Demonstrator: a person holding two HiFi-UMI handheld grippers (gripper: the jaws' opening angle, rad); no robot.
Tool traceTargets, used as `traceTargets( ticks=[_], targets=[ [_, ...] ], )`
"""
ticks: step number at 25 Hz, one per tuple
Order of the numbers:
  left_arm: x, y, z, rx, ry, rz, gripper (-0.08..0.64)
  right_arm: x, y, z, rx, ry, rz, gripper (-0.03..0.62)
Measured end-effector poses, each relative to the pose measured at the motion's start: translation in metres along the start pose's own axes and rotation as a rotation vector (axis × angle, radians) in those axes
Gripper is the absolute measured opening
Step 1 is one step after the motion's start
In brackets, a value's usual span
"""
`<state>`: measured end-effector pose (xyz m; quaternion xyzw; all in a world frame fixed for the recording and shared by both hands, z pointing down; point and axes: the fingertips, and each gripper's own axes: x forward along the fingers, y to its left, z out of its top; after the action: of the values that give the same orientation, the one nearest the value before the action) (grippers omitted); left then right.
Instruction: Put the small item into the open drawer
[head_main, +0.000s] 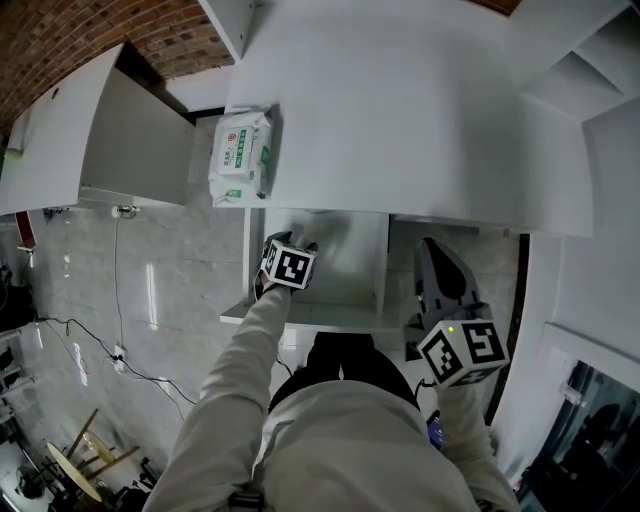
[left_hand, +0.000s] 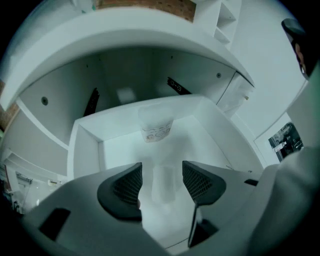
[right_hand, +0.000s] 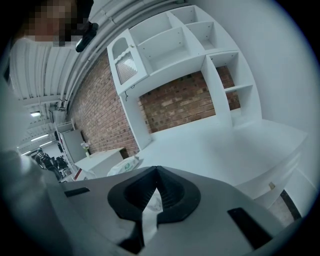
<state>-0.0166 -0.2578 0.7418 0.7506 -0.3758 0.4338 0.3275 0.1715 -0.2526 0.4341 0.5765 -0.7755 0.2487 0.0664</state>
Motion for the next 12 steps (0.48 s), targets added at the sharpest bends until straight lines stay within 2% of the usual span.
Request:
traceTargets(
  ticks=[3, 12],
  targets=[
    [-0.032, 0.006, 0.025, 0.015, -0.098, 0.044, 0.259, 0.001, 0.010, 0.004, -0.011, -0.013, 0.020, 0.028],
    [-0.120, 0.012, 0.065, 0.023, -0.343, 0.092, 0.227, -0.005, 0.037, 0.016, -0.041, -0.058, 0.055, 0.028]
  ],
)
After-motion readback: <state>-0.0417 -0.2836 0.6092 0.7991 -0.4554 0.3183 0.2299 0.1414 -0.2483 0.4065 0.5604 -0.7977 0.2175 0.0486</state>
